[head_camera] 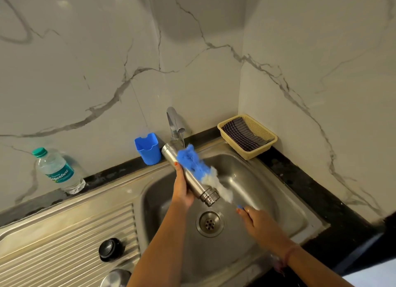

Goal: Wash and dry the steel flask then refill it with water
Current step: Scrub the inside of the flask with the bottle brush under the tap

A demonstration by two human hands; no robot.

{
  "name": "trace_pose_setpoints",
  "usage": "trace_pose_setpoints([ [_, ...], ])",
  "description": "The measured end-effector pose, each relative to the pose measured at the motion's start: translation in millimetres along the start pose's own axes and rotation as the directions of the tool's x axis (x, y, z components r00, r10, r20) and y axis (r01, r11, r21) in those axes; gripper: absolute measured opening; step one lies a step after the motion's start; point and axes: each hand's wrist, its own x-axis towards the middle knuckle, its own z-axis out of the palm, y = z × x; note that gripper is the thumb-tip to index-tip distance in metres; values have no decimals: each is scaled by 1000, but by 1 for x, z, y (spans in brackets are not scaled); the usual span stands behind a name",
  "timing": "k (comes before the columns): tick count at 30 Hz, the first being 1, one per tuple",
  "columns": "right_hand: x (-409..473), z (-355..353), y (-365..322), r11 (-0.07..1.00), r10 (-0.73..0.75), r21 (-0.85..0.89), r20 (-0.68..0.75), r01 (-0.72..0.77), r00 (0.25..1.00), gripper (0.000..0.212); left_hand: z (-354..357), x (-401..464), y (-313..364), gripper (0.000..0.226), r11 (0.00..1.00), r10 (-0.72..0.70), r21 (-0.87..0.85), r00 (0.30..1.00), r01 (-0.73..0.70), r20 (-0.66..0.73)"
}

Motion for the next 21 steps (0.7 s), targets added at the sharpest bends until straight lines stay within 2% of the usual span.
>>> trace_pose_setpoints([
  [3, -16, -3, 11, 998, 27, 47, 59, -30, 998, 32, -1, -1, 2, 76, 1000, -7, -14, 1000, 7, 5],
  [7, 24, 0, -10, 999, 11, -44, -63, -14, 998, 40, 4, -3, -5, 72, 999, -11, 39, 1000, 11, 3],
  [11, 66, 1, -35, 996, 58, -65, -32, -60, 998, 41, 5, -7, -7, 67, 994, -62, 84, 996, 66, -59],
  [15, 32, 6, -22, 999, -7, -49, -43, 5, 999, 35, -5, -2, -1, 84, 997, -35, 67, 999, 36, -15],
  [19, -20, 9, 4, 999, 29, 25, 28, -30, 999, 32, -9, -1, 6, 80, 999, 25, 33, 1000, -26, 8],
  [21, -17, 13, 2, 999, 32, 41, 12, -32, 999, 34, -8, -1, 6, 78, 998, 28, 50, 1000, -28, 15],
])
